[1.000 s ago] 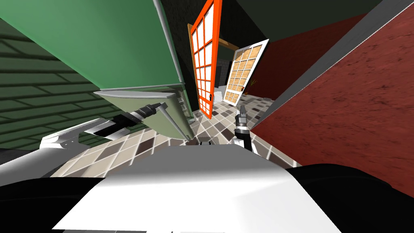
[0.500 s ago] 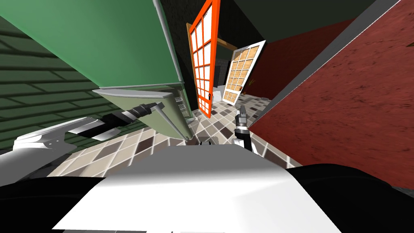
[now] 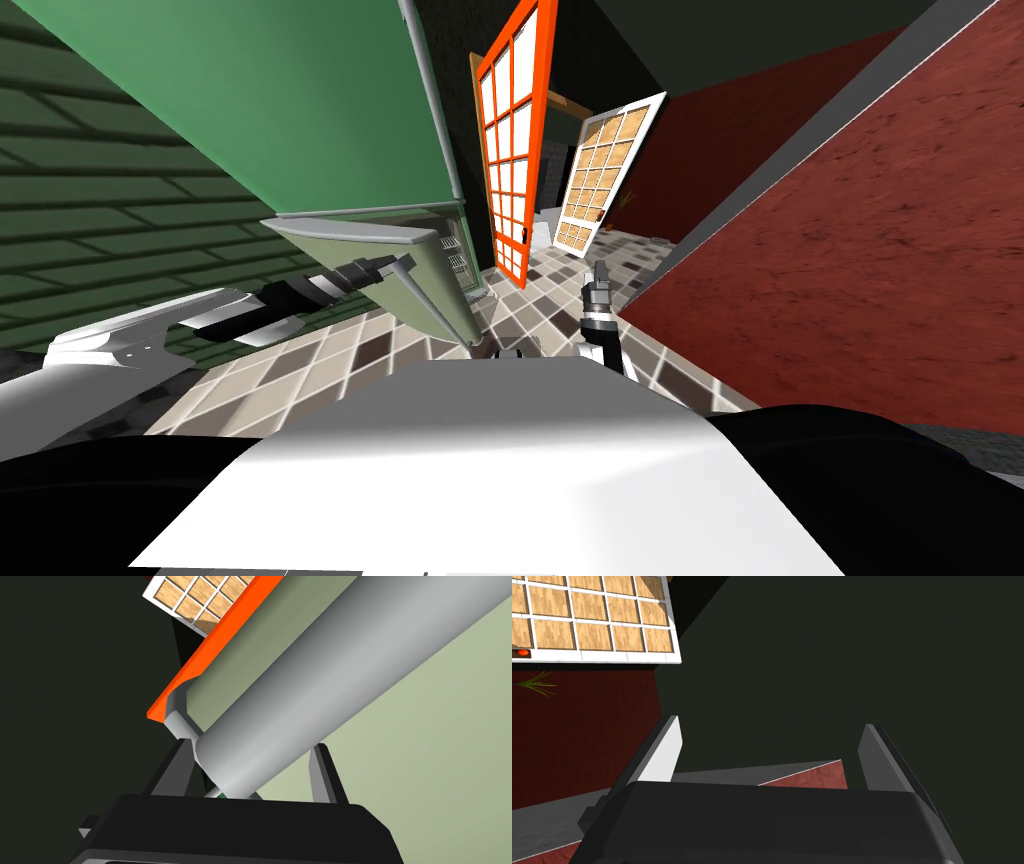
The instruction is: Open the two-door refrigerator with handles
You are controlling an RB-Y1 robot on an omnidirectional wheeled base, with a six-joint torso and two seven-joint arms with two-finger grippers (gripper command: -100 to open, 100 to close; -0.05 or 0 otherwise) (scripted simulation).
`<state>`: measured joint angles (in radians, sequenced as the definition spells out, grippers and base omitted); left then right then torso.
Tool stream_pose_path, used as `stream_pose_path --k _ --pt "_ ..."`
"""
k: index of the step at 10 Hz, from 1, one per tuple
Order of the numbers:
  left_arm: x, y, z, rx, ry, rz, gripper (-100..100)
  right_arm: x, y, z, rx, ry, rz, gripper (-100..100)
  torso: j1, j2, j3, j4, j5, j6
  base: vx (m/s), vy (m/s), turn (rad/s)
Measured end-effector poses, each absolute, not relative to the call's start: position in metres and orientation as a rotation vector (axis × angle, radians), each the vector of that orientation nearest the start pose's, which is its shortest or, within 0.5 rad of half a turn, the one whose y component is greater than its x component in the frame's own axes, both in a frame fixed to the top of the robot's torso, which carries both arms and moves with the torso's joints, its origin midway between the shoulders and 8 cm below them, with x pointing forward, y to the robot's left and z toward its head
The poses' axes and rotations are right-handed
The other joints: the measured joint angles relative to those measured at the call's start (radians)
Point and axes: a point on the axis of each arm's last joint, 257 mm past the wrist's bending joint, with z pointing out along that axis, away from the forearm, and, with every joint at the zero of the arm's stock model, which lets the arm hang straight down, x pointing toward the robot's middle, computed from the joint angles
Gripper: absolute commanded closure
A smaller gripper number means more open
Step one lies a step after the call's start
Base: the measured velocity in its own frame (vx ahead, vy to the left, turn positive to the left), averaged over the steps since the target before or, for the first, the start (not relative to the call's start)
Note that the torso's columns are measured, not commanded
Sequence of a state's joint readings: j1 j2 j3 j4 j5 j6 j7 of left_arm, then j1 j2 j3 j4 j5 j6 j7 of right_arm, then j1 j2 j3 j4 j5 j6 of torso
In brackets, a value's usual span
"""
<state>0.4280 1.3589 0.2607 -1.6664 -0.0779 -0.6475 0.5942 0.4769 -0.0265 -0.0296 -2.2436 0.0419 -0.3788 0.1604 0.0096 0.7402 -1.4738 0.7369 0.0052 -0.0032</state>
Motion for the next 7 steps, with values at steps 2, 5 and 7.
stream_pose_path --k 2,5,7 --pt "0.431 0.399 -0.020 -0.141 1.710 -1.023 100 0.371 -0.287 -0.008 0.649 0.789 1.072 0 0.001 -0.008 -0.006 -0.002 -0.001 -0.001 -0.121 0.247 0.032" --pt "0.420 0.369 -0.018 -0.063 1.726 -1.089 100 0.371 -0.287 -0.008 0.649 0.789 1.072 0 0.003 -0.006 -0.005 -0.003 0.001 -0.001 -0.158 0.220 0.034" --pt "0.408 0.351 -0.019 -0.016 1.736 -1.131 100 0.371 -0.287 -0.008 0.649 0.789 1.072 0 -0.002 -0.010 -0.006 -0.005 0.001 0.001 -0.128 0.203 0.020"
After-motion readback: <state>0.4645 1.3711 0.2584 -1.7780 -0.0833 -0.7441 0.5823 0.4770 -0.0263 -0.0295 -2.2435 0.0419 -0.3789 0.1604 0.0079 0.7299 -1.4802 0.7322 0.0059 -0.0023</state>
